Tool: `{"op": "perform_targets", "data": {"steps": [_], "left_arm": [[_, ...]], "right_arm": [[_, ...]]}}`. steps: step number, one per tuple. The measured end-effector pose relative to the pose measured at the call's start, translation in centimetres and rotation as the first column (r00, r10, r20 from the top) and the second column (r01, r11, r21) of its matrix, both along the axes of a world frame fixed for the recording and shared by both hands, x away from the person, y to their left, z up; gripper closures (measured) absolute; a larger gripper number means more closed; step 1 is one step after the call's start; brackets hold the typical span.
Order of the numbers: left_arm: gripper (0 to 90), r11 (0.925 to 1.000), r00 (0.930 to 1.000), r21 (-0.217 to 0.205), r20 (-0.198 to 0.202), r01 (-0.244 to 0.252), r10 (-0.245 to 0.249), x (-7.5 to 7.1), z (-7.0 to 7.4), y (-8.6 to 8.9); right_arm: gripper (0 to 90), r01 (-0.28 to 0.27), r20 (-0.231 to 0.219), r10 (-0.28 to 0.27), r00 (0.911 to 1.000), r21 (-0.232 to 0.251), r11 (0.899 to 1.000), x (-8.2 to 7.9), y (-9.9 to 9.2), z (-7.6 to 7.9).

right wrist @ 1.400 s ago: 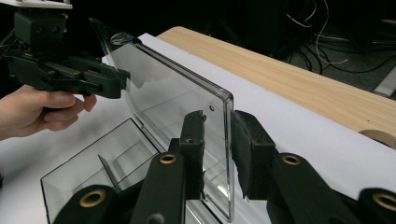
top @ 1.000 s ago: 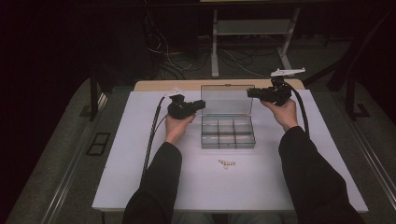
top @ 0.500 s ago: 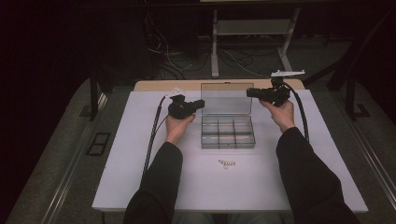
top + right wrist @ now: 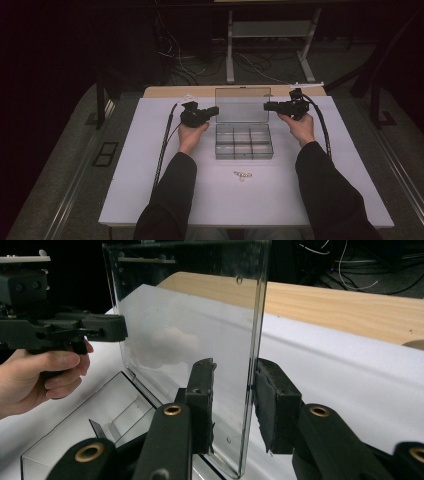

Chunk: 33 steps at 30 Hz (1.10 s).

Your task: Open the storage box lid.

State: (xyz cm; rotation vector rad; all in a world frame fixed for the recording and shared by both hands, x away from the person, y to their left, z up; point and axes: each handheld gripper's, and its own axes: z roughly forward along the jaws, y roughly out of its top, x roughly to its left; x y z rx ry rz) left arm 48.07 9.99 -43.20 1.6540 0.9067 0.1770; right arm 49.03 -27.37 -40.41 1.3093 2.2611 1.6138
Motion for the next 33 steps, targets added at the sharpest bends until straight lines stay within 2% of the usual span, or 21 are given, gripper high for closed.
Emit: {"op": "perform_targets", "data": {"steps": [9, 14, 20, 24, 27, 29, 33], "left_arm": [[82.5, 0.9999, 0.9999, -0.009, -0.008, -0.010, 0.010, 0.1, -0.2, 0.0], [81.5, 0.9998, 0.9999, 0.012, 0.008, -0.013, 0.013, 0.1, -0.2, -0.1], [80.8, 0.9996, 0.9996, -0.006, -0.011, -0.027, 0.027, 0.3, -0.4, -0.1], [80.1, 0.9991, 0.9985, -0.014, -0.038, -0.039, 0.038, 0.3, -0.5, -0.1], [80.2, 0.9997, 0.9968, 0.000, -0.076, -0.025, 0.025, 0.4, -0.8, 0.1], [77.0, 0.9999, 0.9939, -0.004, -0.109, -0.016, 0.016, 0.4, -1.2, 0.3], [72.6, 0.9994, 0.9895, -0.024, -0.143, -0.023, 0.019, 0.1, -1.9, 0.2]], "right_arm": [[69.3, -0.010, -0.039, 0.010, 0.9992, 0.002, 1.000, -0.3, 0.1, -1.5], [69.2, -0.025, -0.062, 0.024, 0.9978, -0.016, 1.000, -0.5, 0.4, -2.6], [74.0, -0.008, -0.070, 0.005, 0.9975, -0.049, 0.999, -0.5, 0.6, -2.8], [74.0, -0.006, -0.072, 0.002, 0.9974, -0.051, 0.999, -0.4, 0.6, -2.9], [73.4, -0.005, -0.072, 0.001, 0.9974, -0.054, 0.999, -0.4, 0.6, -3.0], [73.2, -0.005, -0.074, 0.002, 0.9973, -0.050, 0.999, -0.3, 0.6, -3.0], [72.3, -0.002, -0.083, -0.001, 0.9965, -0.032, 0.999, -0.2, 0.5, -3.3]]}}
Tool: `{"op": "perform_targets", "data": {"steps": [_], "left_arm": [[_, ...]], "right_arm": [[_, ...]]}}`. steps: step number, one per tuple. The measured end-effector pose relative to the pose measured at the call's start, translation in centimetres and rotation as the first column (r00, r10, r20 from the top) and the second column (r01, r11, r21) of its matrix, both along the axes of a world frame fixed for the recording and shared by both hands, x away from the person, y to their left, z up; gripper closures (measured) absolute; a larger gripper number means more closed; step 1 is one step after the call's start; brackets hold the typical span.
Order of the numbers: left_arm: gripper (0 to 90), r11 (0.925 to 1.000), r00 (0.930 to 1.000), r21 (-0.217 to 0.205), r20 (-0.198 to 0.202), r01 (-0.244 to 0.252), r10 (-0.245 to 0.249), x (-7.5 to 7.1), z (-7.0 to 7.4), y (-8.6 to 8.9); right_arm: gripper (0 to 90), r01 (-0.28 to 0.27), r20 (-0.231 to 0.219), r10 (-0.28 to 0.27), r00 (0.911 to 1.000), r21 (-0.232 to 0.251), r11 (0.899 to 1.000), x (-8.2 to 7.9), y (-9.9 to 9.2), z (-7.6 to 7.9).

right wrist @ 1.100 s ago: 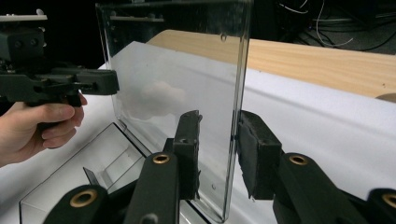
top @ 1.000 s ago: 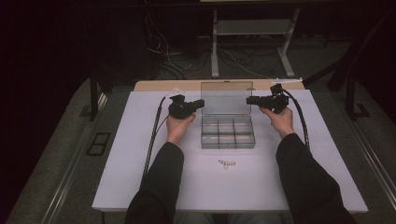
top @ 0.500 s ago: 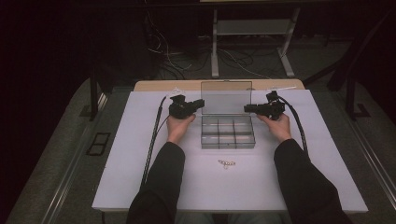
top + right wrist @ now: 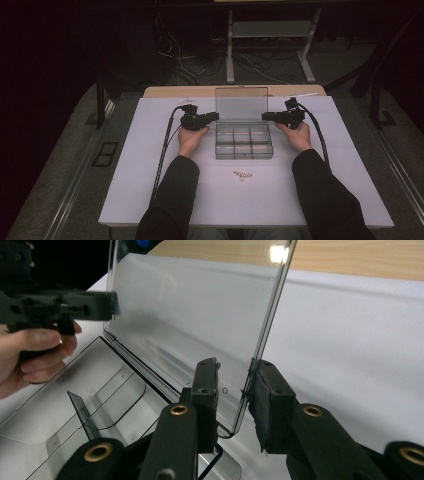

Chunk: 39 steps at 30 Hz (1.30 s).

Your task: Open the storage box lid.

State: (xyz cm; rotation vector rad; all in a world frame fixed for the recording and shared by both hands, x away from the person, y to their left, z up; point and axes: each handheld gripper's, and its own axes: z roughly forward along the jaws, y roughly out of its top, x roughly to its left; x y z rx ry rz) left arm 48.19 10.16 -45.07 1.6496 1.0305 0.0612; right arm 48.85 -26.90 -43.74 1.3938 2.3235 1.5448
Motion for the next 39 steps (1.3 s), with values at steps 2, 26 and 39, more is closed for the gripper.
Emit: {"op": "perform_targets", "data": {"steps": [2, 26, 39], "left_arm": [[72.6, 0.9999, 0.9999, -0.005, -0.008, 0.009, -0.009, 0.0, -0.2, -0.1], [71.0, 0.9997, 0.9988, -0.022, -0.047, -0.010, 0.008, 0.0, -0.7, -0.5], [66.6, 0.9974, 0.9931, -0.067, -0.115, -0.026, 0.018, 0.2, -1.1, -0.6]], "right_arm": [[72.0, 0.001, -0.003, -0.001, 1.0000, -0.001, 1.000, 0.0, 0.0, 0.0], [68.5, 0.014, -0.031, -0.014, 0.9994, 0.024, 1.000, 0.4, -0.2, -0.6], [64.5, 0.028, -0.064, -0.025, 0.9976, 0.045, 0.999, 0.4, -0.4, -1.0]]}}
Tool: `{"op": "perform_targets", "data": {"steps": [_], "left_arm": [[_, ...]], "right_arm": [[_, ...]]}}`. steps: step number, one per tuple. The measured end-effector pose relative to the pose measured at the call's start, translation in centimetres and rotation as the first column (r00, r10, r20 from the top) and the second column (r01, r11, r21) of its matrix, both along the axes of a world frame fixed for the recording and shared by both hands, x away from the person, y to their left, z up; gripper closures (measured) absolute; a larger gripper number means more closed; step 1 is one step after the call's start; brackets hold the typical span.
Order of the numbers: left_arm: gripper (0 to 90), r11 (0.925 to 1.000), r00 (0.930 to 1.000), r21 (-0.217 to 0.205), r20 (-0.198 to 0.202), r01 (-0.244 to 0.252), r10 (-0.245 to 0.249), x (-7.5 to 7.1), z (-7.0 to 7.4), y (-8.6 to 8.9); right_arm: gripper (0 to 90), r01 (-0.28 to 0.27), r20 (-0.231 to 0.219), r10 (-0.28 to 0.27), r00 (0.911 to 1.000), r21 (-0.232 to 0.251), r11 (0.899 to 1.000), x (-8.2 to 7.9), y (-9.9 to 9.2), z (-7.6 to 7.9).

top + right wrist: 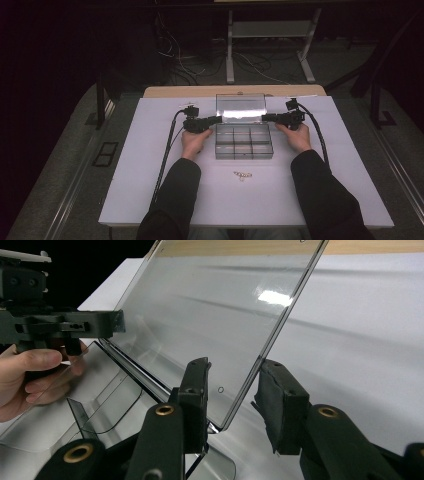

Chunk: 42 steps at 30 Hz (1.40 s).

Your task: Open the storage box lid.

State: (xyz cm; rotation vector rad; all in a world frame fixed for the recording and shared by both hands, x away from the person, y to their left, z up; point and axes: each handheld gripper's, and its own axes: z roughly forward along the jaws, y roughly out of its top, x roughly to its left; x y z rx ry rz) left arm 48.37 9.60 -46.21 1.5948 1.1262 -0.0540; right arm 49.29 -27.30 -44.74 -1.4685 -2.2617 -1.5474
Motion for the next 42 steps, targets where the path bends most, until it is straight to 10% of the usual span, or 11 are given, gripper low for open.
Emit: {"op": "perform_targets", "data": {"steps": [18, 27, 42], "left_arm": [[61.7, 0.9994, 0.9989, 0.004, -0.032, -0.036, 0.036, -0.1, 0.0, -0.4], [55.5, 0.9992, 0.9982, 0.015, -0.046, -0.037, 0.037, 0.0, -0.1, 0.0], [20.1, 0.9985, 0.9987, 0.054, -0.052, 0.003, 0.000, -0.8, 1.0, 0.8]], "right_arm": [[59.0, -0.003, -0.038, 0.004, 0.9993, 0.034, 0.999, 0.1, 0.0, -0.5], [53.6, 0.009, -0.006, -0.009, 0.9999, -0.049, 0.999, 0.0, 0.4, -0.1], [22.4, -0.027, -0.018, 0.025, 0.9995, -0.131, 0.991, -1.2, 1.5, 1.2]]}}
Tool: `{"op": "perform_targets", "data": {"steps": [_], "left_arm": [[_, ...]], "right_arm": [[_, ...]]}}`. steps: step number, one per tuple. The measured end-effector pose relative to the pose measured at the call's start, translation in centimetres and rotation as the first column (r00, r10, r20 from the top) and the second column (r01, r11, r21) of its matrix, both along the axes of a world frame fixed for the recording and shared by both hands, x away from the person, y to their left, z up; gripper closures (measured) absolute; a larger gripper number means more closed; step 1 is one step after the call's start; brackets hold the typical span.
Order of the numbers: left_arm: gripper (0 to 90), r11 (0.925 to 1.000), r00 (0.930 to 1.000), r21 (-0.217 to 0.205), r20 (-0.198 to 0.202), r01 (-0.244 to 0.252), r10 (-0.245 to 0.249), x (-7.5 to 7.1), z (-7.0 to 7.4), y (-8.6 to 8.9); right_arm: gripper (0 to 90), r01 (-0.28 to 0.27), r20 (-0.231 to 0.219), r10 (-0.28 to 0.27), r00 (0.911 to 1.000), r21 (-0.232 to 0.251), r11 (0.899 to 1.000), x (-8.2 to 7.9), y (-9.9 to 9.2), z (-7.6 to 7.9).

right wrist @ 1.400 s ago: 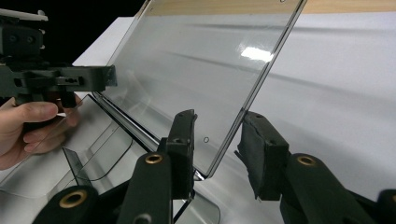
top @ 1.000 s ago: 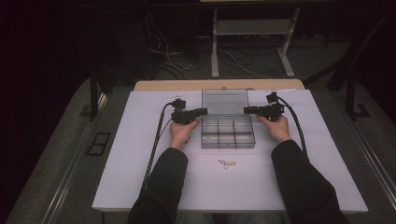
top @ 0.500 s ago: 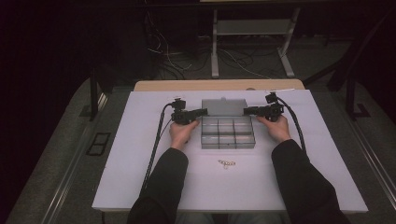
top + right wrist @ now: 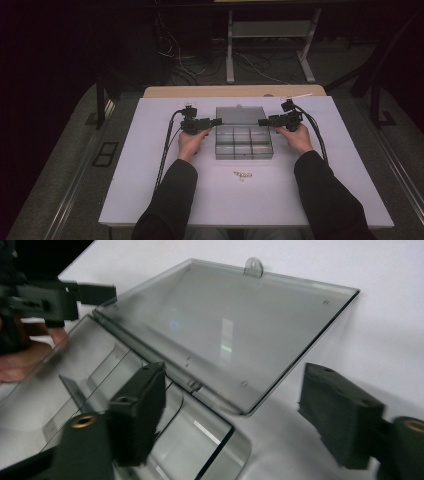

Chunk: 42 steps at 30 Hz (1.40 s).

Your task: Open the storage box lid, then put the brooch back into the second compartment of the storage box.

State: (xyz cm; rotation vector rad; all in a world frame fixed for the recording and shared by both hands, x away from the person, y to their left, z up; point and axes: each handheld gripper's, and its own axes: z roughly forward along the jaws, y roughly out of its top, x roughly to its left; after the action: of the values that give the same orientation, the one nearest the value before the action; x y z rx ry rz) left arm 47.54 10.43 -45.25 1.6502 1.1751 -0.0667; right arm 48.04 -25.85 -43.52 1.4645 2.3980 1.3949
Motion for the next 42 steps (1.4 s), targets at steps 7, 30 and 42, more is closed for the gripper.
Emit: {"op": "perform_targets", "data": {"steps": [7, 30, 42], "left_arm": [[7.2, 0.9995, 0.9987, 0.003, 0.039, 0.033, -0.033, -1.1, 0.8, 0.8], [0.0, 0.9916, 0.9760, 0.042, 0.176, 0.123, -0.128, -7.7, 4.8, 3.7], [0.0, 0.9883, 0.9664, 0.055, 0.209, 0.142, -0.151, -11.5, 5.0, 4.6]], "right_arm": [[9.8, -0.014, 0.001, 0.014, 0.9999, -0.018, 1.000, -1.7, 0.6, 1.3], [0.4, -0.139, 0.097, 0.144, 0.9848, -0.057, 0.989, -9.2, 1.3, 5.1], [0.4, -0.192, 0.105, 0.196, 0.9750, -0.050, 0.980, -12.3, 1.7, 4.5]]}}
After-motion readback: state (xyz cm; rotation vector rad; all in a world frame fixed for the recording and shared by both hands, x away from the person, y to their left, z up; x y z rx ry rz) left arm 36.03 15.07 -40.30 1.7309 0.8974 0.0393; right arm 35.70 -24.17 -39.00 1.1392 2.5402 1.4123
